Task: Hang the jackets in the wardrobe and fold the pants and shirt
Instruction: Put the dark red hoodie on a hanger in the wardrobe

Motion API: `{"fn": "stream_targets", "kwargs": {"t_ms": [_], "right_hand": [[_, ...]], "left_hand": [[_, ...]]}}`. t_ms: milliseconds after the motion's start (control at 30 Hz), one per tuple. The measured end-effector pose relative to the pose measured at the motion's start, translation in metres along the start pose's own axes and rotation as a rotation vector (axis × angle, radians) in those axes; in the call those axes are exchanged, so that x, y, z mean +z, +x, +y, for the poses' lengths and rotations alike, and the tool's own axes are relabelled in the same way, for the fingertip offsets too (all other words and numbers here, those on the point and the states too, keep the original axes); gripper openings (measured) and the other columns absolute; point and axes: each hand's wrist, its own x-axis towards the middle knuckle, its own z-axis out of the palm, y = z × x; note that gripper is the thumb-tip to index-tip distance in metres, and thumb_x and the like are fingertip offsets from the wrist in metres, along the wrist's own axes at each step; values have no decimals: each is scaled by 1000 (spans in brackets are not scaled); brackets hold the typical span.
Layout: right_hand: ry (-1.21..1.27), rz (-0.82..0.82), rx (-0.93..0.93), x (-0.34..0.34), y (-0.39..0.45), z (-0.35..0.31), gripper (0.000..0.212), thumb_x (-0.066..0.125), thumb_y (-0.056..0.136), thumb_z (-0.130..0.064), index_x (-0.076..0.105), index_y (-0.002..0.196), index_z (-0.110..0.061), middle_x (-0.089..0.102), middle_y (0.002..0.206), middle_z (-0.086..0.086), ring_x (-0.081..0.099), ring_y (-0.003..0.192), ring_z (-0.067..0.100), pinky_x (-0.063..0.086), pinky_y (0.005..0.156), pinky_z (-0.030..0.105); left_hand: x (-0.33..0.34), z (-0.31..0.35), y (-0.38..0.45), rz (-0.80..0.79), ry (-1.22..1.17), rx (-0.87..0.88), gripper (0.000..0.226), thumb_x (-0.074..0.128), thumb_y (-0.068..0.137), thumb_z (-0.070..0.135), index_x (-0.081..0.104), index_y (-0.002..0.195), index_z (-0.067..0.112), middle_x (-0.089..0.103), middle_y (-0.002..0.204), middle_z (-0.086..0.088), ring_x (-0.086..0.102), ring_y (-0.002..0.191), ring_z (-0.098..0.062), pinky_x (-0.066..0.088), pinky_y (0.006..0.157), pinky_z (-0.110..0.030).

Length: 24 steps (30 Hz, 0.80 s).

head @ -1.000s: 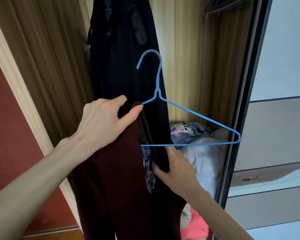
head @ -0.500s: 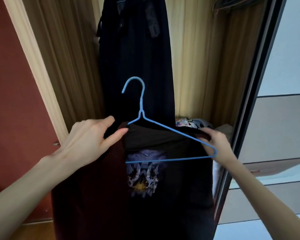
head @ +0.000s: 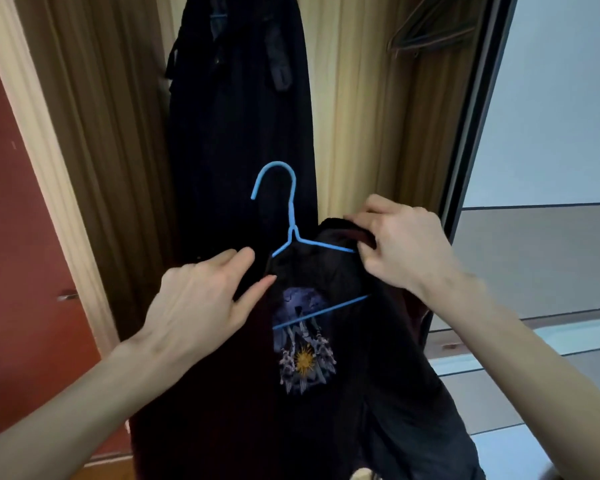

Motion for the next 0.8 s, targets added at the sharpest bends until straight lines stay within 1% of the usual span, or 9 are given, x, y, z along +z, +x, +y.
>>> {"fn": "stream_targets", "kwargs": {"t_ms": [67, 167, 267, 333, 400, 467, 533, 667, 800], "right_hand": [[77, -7, -91, -10, 2, -5, 46, 61, 84, -33, 72, 129, -29, 66, 110, -12, 69, 90, 26, 59, 71, 39], [326, -108, -98, -14, -2, 10, 51, 46, 99, -62, 63, 140, -37, 69, 122, -16, 65, 108, 13, 52, 91, 34], [610, -64, 9, -2, -15, 37, 41, 37, 110, -43, 64, 140, -35, 67, 106, -4, 55, 109, 9, 43, 101, 27], [707, -49, 94, 7, -22, 51, 36, 41, 112, -35, 66, 138, -33, 69, 113, -4, 57, 116, 9, 42, 109, 31], [573, -94, 75, 16, -28, 55, 39, 42, 110, -43, 63, 138, -25, 73, 119, -2, 66, 115, 16, 49, 102, 38], [314, -148, 58, 24, -35, 50, 53, 29, 105, -59, 55, 131, -20, 75, 103, 5, 71, 99, 32, 52, 81, 42], [210, -92, 59, 29, -40, 39, 64, 19, 101, -66, 53, 121, -16, 71, 85, 10, 69, 83, 40, 49, 66, 42], [127, 186, -63, 14, -29, 9, 61, 18, 109, -62, 55, 108, -13, 60, 65, -3, 61, 53, 31, 49, 45, 40], [211, 177, -13, 2, -19, 3, 55, 29, 105, -67, 60, 105, -22, 42, 49, -7, 50, 45, 18, 40, 46, 32]], "left_hand": [[0, 9, 7, 54, -37, -20, 39, 50, 101, 55, 47, 87, 19, 47, 67, 10, 51, 47, -16, 36, 38, -26], [-4, 6, 12, 109, -68, -67, 42, 51, 100, 56, 49, 87, 16, 47, 65, 9, 51, 48, -16, 31, 41, -23], [-4, 0, 15, 139, -64, -97, 42, 56, 100, 57, 53, 92, 16, 50, 64, 9, 48, 49, -13, 23, 44, -18], [-4, -3, 19, 150, -74, -123, 42, 60, 100, 58, 52, 93, 18, 48, 63, 11, 45, 49, -11, 21, 46, -17], [-5, -6, 23, 153, -84, -137, 41, 60, 98, 58, 52, 94, 18, 46, 63, 12, 45, 49, -10, 21, 47, -17], [-4, -7, 25, 134, -78, -102, 41, 60, 99, 59, 52, 94, 19, 46, 64, 11, 46, 49, -10, 22, 46, -18], [-4, -6, 25, 99, -67, -49, 40, 57, 102, 58, 46, 89, 22, 46, 65, 10, 48, 49, -11, 24, 43, -20], [-8, -5, 31, 118, -68, 69, 39, 51, 104, 54, 27, 86, 28, 36, 66, 10, 42, 46, -12, 28, 39, -24], [-9, -9, 38, 172, -78, 137, 41, 52, 105, 54, 35, 83, 22, 36, 65, 11, 39, 45, -10, 30, 37, -25]]}}
